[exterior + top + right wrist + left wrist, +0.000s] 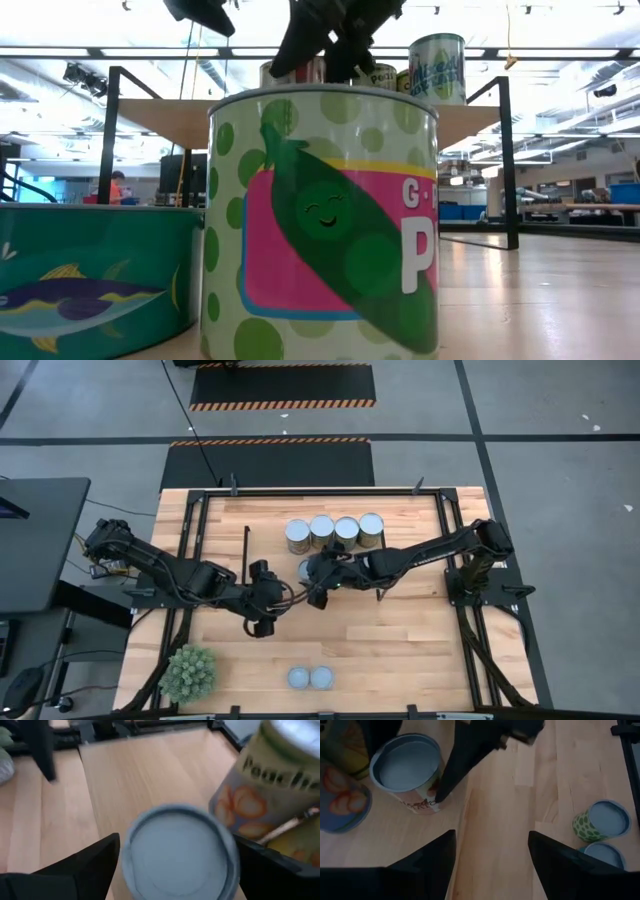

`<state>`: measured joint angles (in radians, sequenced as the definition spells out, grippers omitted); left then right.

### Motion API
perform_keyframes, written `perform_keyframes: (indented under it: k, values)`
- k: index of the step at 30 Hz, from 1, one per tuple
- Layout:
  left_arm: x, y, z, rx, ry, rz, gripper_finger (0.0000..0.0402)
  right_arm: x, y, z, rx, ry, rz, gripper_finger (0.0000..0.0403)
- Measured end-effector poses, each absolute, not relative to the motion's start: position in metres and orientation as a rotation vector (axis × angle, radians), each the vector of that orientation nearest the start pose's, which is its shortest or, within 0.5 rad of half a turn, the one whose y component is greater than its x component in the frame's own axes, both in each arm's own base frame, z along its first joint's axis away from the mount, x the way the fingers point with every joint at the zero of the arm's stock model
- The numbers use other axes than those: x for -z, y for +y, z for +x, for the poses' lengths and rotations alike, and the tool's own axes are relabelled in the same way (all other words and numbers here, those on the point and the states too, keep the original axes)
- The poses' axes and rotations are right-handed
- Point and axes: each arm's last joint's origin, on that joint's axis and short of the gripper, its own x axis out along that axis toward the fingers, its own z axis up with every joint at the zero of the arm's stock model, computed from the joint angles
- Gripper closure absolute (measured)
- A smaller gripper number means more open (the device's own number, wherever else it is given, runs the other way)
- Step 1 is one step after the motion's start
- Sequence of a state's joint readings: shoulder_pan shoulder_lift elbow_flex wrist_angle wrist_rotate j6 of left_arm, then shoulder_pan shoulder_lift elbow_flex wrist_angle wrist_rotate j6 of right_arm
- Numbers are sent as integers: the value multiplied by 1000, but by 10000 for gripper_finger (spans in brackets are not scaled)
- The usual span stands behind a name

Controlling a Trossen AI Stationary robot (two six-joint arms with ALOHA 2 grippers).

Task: Pick and place cans onto a shelf
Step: Put the canned diced tomatoes on the shelf

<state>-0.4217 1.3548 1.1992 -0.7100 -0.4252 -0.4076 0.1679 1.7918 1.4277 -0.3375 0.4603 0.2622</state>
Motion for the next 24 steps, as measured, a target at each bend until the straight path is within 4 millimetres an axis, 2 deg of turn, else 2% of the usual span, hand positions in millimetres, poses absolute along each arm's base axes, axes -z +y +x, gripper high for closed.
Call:
perform_keyframes:
  k: [14, 18, 24]
  values:
    - [-310, -87, 264, -255, 754, -74, 148, -319, 59, 393, 351, 664, -32, 40]
    - [-300, -89, 274, -263, 772, -65, 148, -332, 68, 386, 336, 714, -43, 40]
    - [-274, -94, 295, -319, 811, 18, 148, -343, 89, 367, 326, 827, -23, 45]
